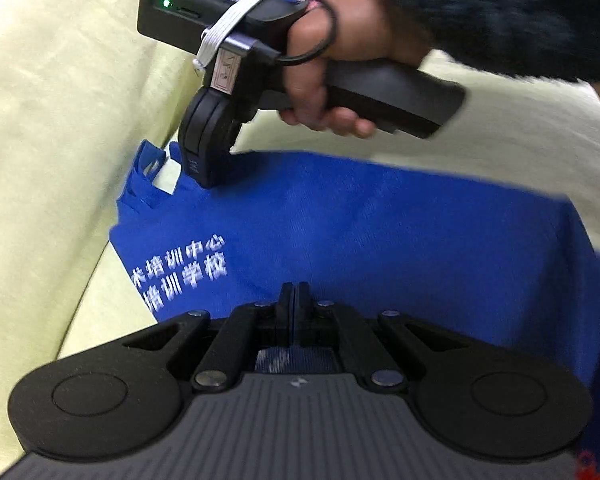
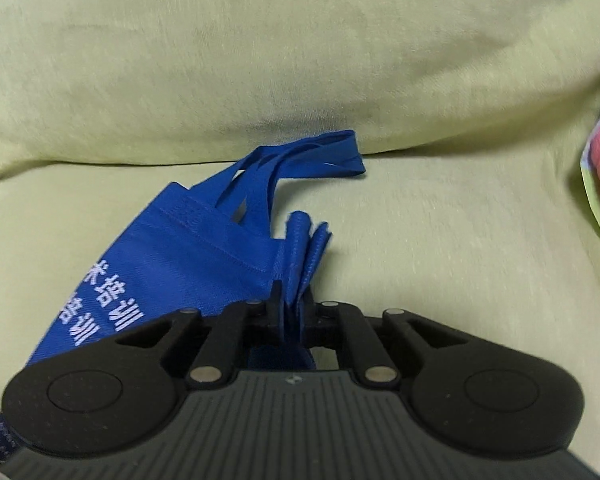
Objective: Fold shopping bag
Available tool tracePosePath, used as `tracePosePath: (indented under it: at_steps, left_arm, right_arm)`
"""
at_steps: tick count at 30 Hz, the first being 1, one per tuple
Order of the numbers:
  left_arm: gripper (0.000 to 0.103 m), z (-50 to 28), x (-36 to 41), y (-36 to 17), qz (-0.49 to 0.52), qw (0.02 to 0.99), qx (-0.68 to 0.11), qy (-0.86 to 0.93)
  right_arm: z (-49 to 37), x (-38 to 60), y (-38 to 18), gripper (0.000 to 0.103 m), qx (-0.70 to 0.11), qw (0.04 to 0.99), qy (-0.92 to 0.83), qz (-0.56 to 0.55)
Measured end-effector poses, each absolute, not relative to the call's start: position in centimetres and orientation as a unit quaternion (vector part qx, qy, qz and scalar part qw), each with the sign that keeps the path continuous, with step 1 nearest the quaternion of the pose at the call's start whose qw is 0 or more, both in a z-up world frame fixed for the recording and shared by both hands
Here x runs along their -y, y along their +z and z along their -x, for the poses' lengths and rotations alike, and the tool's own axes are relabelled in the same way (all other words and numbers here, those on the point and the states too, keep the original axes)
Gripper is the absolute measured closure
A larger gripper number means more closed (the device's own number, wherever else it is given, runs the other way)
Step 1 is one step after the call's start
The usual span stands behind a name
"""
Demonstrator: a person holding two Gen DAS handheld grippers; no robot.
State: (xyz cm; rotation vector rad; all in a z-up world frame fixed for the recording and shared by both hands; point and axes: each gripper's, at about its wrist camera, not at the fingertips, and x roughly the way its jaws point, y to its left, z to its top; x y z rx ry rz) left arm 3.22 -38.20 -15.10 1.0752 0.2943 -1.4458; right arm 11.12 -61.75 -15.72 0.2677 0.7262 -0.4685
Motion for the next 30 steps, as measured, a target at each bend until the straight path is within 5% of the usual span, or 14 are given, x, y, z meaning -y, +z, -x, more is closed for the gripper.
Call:
tracePosePath:
  at_steps: [5,9,15,30]
  left_arm:
    - [0.103,-4.1,37.3,-15.2,-0.439,0.622,-0.141,-0.633]
    - [0.103,-3.2,37.1,-15.5,-0.460,0.619,-0.120,-0.626]
    - [0.103,-3.4,37.2,-15.4,-0.455,0.622,-0.132,-0.623]
    - [0.103,-3.6,29.0,-13.9,-0.390,0.630,-0.233,-0.630]
  right_arm:
    - [-7.8,59.7,-15.2,0.073,-0.337,0.905,-0.211,-0.150]
    - [-4.1,57.0,-14.5,0.074,-0.329,0.911,-0.181,-0.170]
    - [1.5,53.0,-13.5,0.101,-0.317,0.917,-0.136,-0.201]
    - [5.5,49.8,-16.0,0.103,-0.323,0.908,-0.162,-0.210]
